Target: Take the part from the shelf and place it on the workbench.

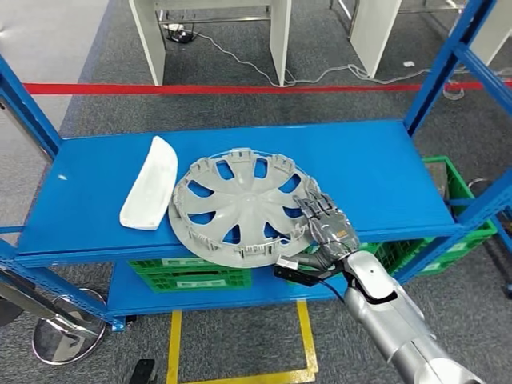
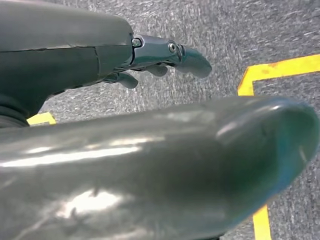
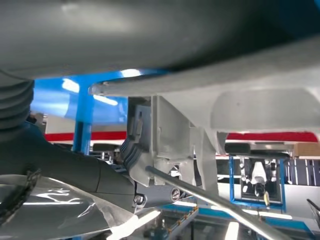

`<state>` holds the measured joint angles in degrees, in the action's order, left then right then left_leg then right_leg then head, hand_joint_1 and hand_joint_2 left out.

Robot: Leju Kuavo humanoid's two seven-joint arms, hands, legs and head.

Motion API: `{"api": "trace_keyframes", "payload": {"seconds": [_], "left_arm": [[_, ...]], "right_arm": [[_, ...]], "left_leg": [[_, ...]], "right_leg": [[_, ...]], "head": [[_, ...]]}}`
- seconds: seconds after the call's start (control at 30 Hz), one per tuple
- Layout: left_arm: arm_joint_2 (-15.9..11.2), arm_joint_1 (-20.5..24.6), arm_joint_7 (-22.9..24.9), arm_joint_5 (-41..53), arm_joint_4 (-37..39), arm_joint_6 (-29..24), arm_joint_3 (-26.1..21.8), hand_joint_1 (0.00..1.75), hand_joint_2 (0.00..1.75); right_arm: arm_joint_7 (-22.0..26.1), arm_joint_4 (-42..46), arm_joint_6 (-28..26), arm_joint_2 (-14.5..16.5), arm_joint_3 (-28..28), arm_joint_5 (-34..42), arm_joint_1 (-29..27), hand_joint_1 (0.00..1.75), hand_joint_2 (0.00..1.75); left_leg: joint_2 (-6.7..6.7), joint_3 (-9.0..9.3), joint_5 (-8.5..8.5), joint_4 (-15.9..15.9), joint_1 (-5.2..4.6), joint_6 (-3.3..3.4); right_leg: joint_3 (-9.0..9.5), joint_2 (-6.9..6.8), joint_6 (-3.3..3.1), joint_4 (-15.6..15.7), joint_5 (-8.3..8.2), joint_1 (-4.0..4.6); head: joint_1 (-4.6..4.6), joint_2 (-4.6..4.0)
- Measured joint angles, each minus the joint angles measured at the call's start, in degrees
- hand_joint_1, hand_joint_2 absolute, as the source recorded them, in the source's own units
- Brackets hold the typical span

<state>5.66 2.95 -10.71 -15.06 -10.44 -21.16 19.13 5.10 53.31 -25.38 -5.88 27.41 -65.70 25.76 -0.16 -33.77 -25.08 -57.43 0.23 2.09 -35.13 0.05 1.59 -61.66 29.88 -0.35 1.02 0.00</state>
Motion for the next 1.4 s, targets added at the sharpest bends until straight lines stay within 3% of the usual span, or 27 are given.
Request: {"api": "trace_keyframes", "payload": {"seconds": [0.07,0.1,0.13,0.17,0.2,0.23,0.3,0.4,0.47,0.5,0.6,0.63,0.67,0.7,0.77,0.8,0.83,0.97,1.03,1.1,1.13,1.17,1.2,1.27,1.3,1.33,1.4], "left_arm": [[0.06,0.06,0.00,0.02,0.01,0.01,0.03,0.00,0.00],[0.08,0.03,0.00,0.02,0.02,0.01,0.03,0.00,0.00],[0.09,0.00,0.00,0.03,0.02,0.00,0.04,0.00,0.00],[0.10,-0.01,0.00,0.04,0.02,-0.01,0.05,0.00,0.00],[0.11,-0.01,0.00,0.05,0.02,-0.02,0.06,0.00,0.00],[0.14,-0.01,-0.01,0.07,0.02,-0.03,0.07,0.00,0.00],[0.15,0.02,-0.02,0.09,0.02,-0.05,0.08,0.00,0.00],[0.15,0.01,-0.04,0.10,0.02,-0.07,0.10,0.00,0.00],[0.14,-0.01,-0.04,0.11,0.02,-0.08,0.10,0.00,0.00],[0.14,0.00,-0.04,0.11,0.02,-0.07,0.11,0.00,0.00],[0.14,-0.04,-0.04,0.11,0.02,-0.06,0.13,0.00,0.00],[0.14,-0.10,-0.04,0.11,0.03,-0.06,0.13,0.00,0.00],[0.14,-0.13,-0.04,0.11,0.03,-0.06,0.13,0.00,0.00],[0.14,-0.14,-0.04,0.11,0.04,-0.06,0.14,0.00,0.00],[0.11,-0.08,-0.04,0.11,0.04,-0.06,0.15,0.00,0.00],[0.10,-0.04,-0.04,0.11,0.04,-0.06,0.16,0.00,0.00],[0.08,-0.02,-0.04,0.11,0.04,-0.06,0.17,0.00,0.00],[0.06,-0.10,-0.04,0.11,0.06,-0.06,0.21,0.00,0.00],[0.11,-0.02,-0.04,0.11,0.06,-0.06,0.24,0.00,0.00],[0.14,-0.01,-0.04,0.10,0.06,-0.06,0.27,0.00,0.00],[0.15,-0.04,-0.04,0.09,0.06,-0.07,0.29,0.00,0.00],[0.16,-0.06,-0.04,0.09,0.06,-0.08,0.30,0.00,0.00],[0.19,-0.07,-0.04,0.09,0.06,-0.09,0.30,0.00,0.00],[0.27,-0.05,-0.06,0.08,0.06,-0.21,0.30,0.00,0.00],[0.33,-0.03,-0.08,0.07,0.07,-0.32,0.30,0.00,0.00],[0.37,-0.02,-0.10,0.04,0.07,-0.47,0.30,0.00,0.00],[0.44,-0.03,-0.15,-0.03,0.08,-0.77,0.30,0.00,0.00]], "right_arm": [[0.12,-0.68,-0.20,0.00,0.05,0.01,0.13,0.00,0.00],[0.23,-0.96,-0.35,0.00,0.09,-0.01,0.05,0.07,0.44],[0.38,-1.18,-0.51,0.00,0.14,-0.02,-0.04,0.51,0.87],[0.53,-1.34,-0.64,0.00,0.21,-0.04,-0.09,0.94,1.31],[0.68,-1.45,-0.72,0.00,0.27,-0.05,-0.11,1.38,1.75],[0.84,-1.50,-0.76,0.00,0.35,-0.05,-0.11,1.75,1.75],[1.29,-1.53,-0.85,0.00,0.51,-0.04,-0.17,1.75,1.75],[1.63,-1.51,-0.99,-0.01,0.79,-0.01,-0.70,1.75,1.75],[1.63,-1.48,-1.12,-0.01,0.90,-0.02,-0.84,1.75,1.75],[1.63,-1.45,-1.26,-0.01,0.92,-0.02,-0.79,1.75,1.75],[1.67,-1.41,-1.57,0.00,0.95,-0.02,-0.81,1.75,1.75],[1.68,-1.42,-1.57,0.00,0.98,-0.03,-0.85,1.75,1.75],[1.68,-1.42,-1.57,0.00,1.02,-0.03,-0.87,1.75,1.75],[1.68,-1.41,-1.56,0.00,1.07,-0.02,-0.87,1.75,1.75],[1.65,-1.40,-1.50,0.00,1.16,0.01,-0.86,1.75,1.75],[1.60,-1.39,-1.45,-0.01,1.19,0.02,-0.87,1.75,1.75],[1.52,-1.35,-1.44,-0.01,1.20,0.02,-0.90,1.75,1.75],[1.25,-0.79,-1.75,-0.08,1.25,-0.04,-1.27,1.75,1.75],[0.94,-0.57,-1.95,-0.18,1.21,-0.09,-1.49,1.75,1.75],[0.59,-0.46,-2.33,-0.22,1.19,-0.21,-1.98,1.75,1.75],[0.51,-0.36,-2.61,-0.22,1.14,-0.30,-2.37,1.75,1.75],[0.52,-0.15,-3.03,-0.23,1.04,-0.38,-2.75,1.75,1.75],[0.56,0.18,-3.52,-0.23,0.93,-0.46,-3.09,1.75,1.75],[0.80,1.28,-5.06,-0.24,0.60,-0.70,-3.62,1.75,1.75],[1.02,2.00,-5.91,-0.23,0.40,-0.86,-3.88,1.75,1.75],[1.26,2.72,-6.73,-0.23,0.20,-1.05,-4.22,1.75,1.75],[1.63,4.26,-7.94,-0.23,-0.14,-1.34,-5.13,1.75,1.75]], "left_leg": [[0.04,0.00,0.02,0.02,-0.01,0.15],[0.04,-0.01,0.02,0.01,-0.02,0.15],[0.04,-0.01,0.01,-0.01,-0.03,0.15],[0.02,0.02,-0.01,-0.05,-0.02,0.12],[0.00,0.07,-0.07,-0.12,0.01,0.04],[-0.02,0.09,-0.16,-0.24,0.01,-0.11],[-0.07,-0.15,-0.38,-0.68,-0.22,-0.61],[-0.11,-0.46,-0.33,-0.87,-0.32,-1.37],[-0.09,-0.87,-1.32,-1.98,-0.17,-1.93],[-0.07,-1.72,-2.71,-4.07,-0.10,-2.23],[-0.03,-6.49,-7.97,-15.17,0.02,-2.73],[-0.03,-7.46,-8.41,-17.36,0.03,-2.76],[-0.03,-7.43,-7.67,-17.31,0.03,-2.72],[-0.03,-6.31,-5.94,-14.94,0.04,-2.58],[-0.05,-2.49,-2.08,-6.97,-0.03,-2.08],[-0.05,-0.99,-1.09,-3.73,-0.10,-1.84],[-0.07,-0.18,-0.80,-1.86,-0.18,-1.66],[0.00,0.16,-0.73,-0.57,-0.16,-0.54],[0.09,0.30,-0.47,-0.21,0.02,0.07],[0.09,0.22,-0.47,-0.24,0.00,0.28],[0.08,0.21,-0.48,-0.26,-0.02,0.30],[0.05,0.22,-0.50,-0.29,-0.03,0.30],[0.01,0.27,-0.53,-0.33,-0.03,0.26],[-0.06,0.33,-0.73,-0.51,-0.09,-0.02],[-0.08,0.23,-0.86,-0.71,-0.20,-0.26],[-0.09,0.10,-0.92,-0.86,-0.31,-0.54],[-0.10,-0.12,-0.86,-0.94,-0.42,-1.05]], "right_leg": [[-3.62,-0.01,0.39,-7.51,3.37,-0.15],[-5.25,-0.01,0.54,-10.66,4.31,-0.23],[-6.07,-0.02,0.66,-12.06,4.27,-0.28],[-5.75,-0.03,0.72,-11.11,3.09,-0.33],[-4.33,-0.05,0.73,-8.04,1.11,-0.40],[-2.37,-0.09,0.71,-3.88,-0.79,-0.46],[0.86,-0.05,0.38,2.31,-2.70,-0.42],[1.51,0.08,-0.62,3.49,-2.73,-0.26],[1.51,0.00,-1.34,3.60,-2.91,-0.37],[1.54,-0.04,-1.69,3.67,-2.98,-0.47],[1.54,-0.10,-2.09,3.66,-2.93,-0.42],[1.56,-0.10,-2.10,3.65,-2.92,-0.40],[1.60,-0.09,-2.09,3.64,-2.91,-0.39],[1.68,-0.07,-2.06,3.63,-2.88,-0.39],[1.86,-0.04,-1.83,3.59,-2.77,-0.28],[1.82,-0.04,-1.62,3.54,-2.72,-0.18],[1.73,-0.04,-1.36,3.52,-2.72,-0.10],[1.15,-0.02,-0.08,2.97,-2.17,-0.24],[-1.16,0.00,0.43,-1.63,0.52,-0.33],[-4.87,-0.02,0.75,-9.22,3.75,-0.36],[-6.21,-0.02,0.83,-11.84,4.38,-0.37],[-6.58,-0.02,0.85,-12.36,3.88,-0.37],[-5.83,-0.03,0.80,-10.62,2.37,-0.37],[-2.13,-0.10,0.56,-2.93,-1.45,-0.34],[-0.39,-0.08,0.35,0.45,-2.56,-0.30],[0.70,-0.06,0.14,2.57,-3.02,-0.24],[1.18,0.02,-0.41,3.44,-2.90,-0.10]], "head": [[-0.18,0.00],[-0.17,0.00],[-0.16,0.00],[-0.18,0.00],[-0.18,0.00],[-0.19,0.00],[-0.17,0.00],[-0.13,0.00],[-0.06,0.00],[0.02,0.00],[0.13,0.00],[0.14,0.00],[0.14,0.00],[0.14,0.00],[0.14,0.00],[0.12,0.00],[0.08,0.00],[0.00,0.00],[-0.22,0.00],[-0.36,0.00],[-0.35,0.00],[-0.36,0.00],[-0.37,0.00],[-0.37,0.00],[-0.34,0.00],[-0.32,0.00],[-0.31,0.00]]}}
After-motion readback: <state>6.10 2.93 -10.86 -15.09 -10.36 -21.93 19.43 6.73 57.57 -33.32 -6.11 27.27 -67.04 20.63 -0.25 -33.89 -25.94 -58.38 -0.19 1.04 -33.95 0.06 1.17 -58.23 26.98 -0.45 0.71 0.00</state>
